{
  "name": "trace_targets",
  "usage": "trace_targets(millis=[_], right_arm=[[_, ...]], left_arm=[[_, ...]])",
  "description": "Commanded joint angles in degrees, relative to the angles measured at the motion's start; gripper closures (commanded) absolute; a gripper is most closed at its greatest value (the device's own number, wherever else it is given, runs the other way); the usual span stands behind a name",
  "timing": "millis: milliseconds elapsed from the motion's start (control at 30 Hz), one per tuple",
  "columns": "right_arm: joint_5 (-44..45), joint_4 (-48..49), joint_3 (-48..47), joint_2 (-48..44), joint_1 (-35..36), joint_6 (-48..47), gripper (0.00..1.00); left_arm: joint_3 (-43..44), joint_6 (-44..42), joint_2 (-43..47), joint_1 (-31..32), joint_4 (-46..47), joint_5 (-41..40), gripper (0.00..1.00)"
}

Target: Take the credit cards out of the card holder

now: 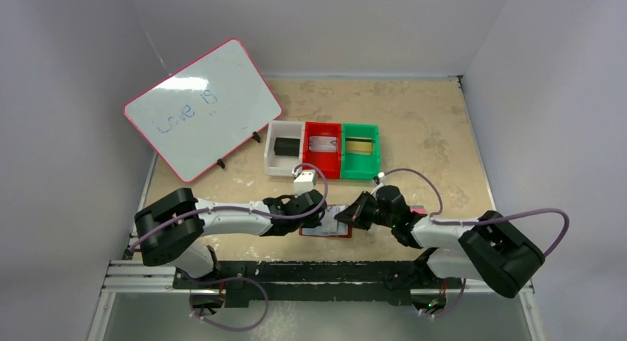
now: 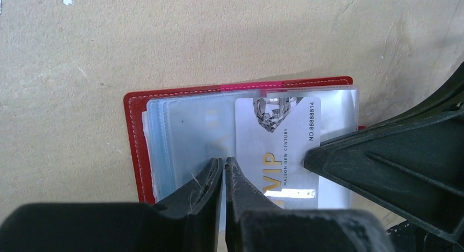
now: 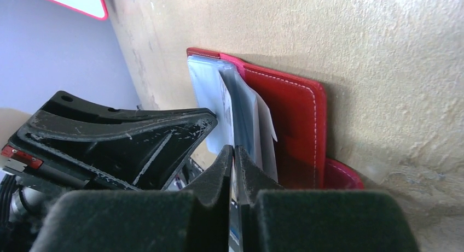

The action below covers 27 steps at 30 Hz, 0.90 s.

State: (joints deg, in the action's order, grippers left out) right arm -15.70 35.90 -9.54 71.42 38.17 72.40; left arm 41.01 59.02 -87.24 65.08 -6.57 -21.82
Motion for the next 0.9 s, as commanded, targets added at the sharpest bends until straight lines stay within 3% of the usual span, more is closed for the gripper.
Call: trace_targets(millis=[0,433,633,867], right_arm=[[1.9,-1.0,0.0,-0.8,-0.2,-2.2,0.95],[2.9,3.4,0.7,-0.7,-0.3,-2.3,0.93],[0.9,9.0,1.4,3.8,-0.3,-1.8,0.82],[-0.1,17.5,3.4,8.6,-0.3,0.9,0.87]], left_arm=[[-0.8,1.1,-1.4,0.6,-5.3,0.9,0.93],[-2.3,1.8,-0.8,0.6,-4.6,-0.5,0.96],[-6.3,2.4,1.0,0.6,2.0,0.6,0.96],[-4.6,1.5,0.3,0.6,-0.1,-0.1,0.98]])
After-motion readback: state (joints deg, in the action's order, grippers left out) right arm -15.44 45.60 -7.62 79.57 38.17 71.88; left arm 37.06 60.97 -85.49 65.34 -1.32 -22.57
